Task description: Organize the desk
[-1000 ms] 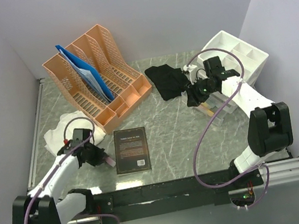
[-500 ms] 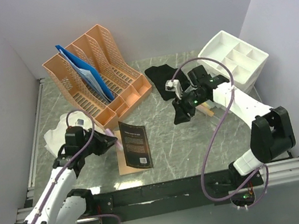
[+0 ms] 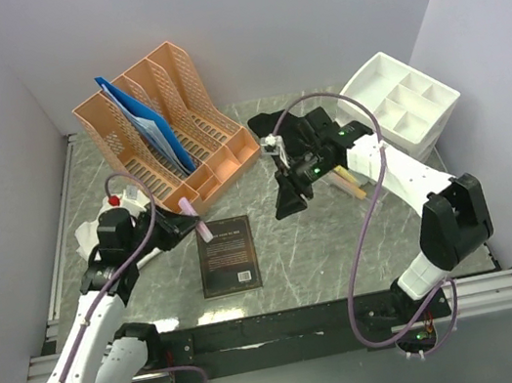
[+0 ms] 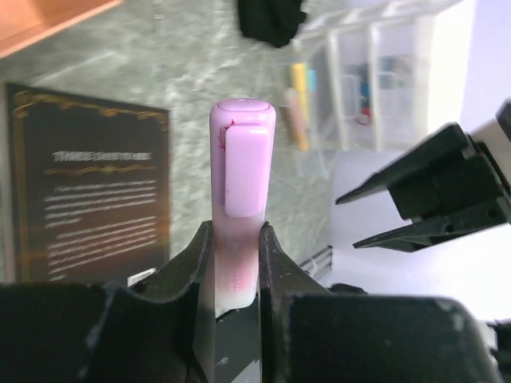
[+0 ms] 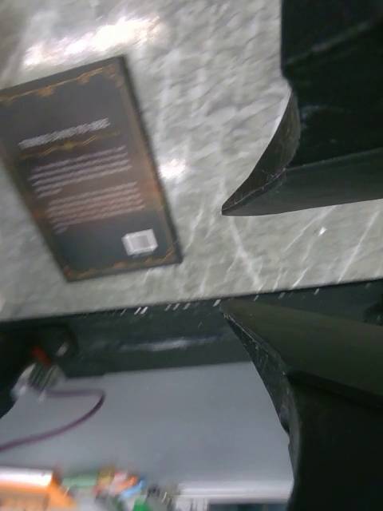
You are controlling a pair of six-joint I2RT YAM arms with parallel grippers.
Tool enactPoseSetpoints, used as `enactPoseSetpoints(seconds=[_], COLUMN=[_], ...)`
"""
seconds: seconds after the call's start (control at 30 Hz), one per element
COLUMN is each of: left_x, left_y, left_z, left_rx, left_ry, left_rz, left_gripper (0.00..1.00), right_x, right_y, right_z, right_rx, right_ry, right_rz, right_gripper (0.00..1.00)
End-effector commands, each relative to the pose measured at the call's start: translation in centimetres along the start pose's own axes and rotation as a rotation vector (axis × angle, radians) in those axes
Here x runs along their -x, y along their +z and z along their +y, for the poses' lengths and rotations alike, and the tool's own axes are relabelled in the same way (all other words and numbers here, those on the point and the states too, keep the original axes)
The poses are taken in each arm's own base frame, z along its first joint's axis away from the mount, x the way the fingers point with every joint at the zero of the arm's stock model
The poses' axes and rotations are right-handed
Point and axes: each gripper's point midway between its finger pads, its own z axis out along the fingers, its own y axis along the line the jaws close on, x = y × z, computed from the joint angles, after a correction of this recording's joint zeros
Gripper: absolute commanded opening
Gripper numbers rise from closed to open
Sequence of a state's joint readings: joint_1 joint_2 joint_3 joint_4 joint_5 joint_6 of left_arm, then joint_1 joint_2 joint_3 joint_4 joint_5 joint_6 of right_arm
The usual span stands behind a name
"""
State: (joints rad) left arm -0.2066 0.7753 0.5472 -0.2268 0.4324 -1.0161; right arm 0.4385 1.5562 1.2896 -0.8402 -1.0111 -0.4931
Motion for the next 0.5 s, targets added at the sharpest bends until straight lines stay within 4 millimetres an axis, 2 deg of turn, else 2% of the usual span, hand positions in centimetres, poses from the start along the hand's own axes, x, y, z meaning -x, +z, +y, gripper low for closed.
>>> enactPoseSetpoints(seconds=[0.0, 0.13, 0.17, 0.2, 0.23, 0.27, 0.37, 0.47], left_x=[0.6, -0.1, -0.4, -0.3, -1.0, -1.0, -2.0, -2.7], left_y=[-0.7, -0.1, 0.3, 0.5, 0.9, 1.5, 3.0, 4.5], left_z=[-5.1, -6.8, -7.0, -7.8, -8.4, -8.7, -10.0, -11.4], left_rx=[-0.195, -0.25, -0.245, -0.271, -0.282, -0.277, -0.294, -0.317], left_ry=[0.064, 0.09, 0.091, 0.11, 0.123, 0.129, 0.146, 0.159], left_rz=[0.01, 0.043, 0.058, 0.053, 0.071, 0.08, 0.111, 0.131], left_gripper=[0.01, 0.01, 0.01, 0.01, 0.01, 0.01, 0.01, 0.01], right_x=[5.0, 8.8, 9.5, 9.9, 11.2, 11.7, 13.3, 13.9], right_y=[-0.3, -0.7, -0.9, -0.8, -1.1, -1.1, -1.6, -1.9], right_z=[1.9, 2.2, 2.4, 2.3, 2.0, 1.9, 1.1, -0.6], right_rx=[0.085, 0.114, 0.116, 0.108, 0.087, 0.071, 0.006, -0.103], right_ry=[0.029, 0.07, 0.137, 0.166, 0.142, 0.215, 0.271, 0.38], right_rz=[-0.105, -0.198, -0.214, -0.228, -0.272, -0.287, -0.348, -0.405], right_gripper=[0.56, 0.61, 0.62, 0.63, 0.65, 0.65, 0.65, 0.65])
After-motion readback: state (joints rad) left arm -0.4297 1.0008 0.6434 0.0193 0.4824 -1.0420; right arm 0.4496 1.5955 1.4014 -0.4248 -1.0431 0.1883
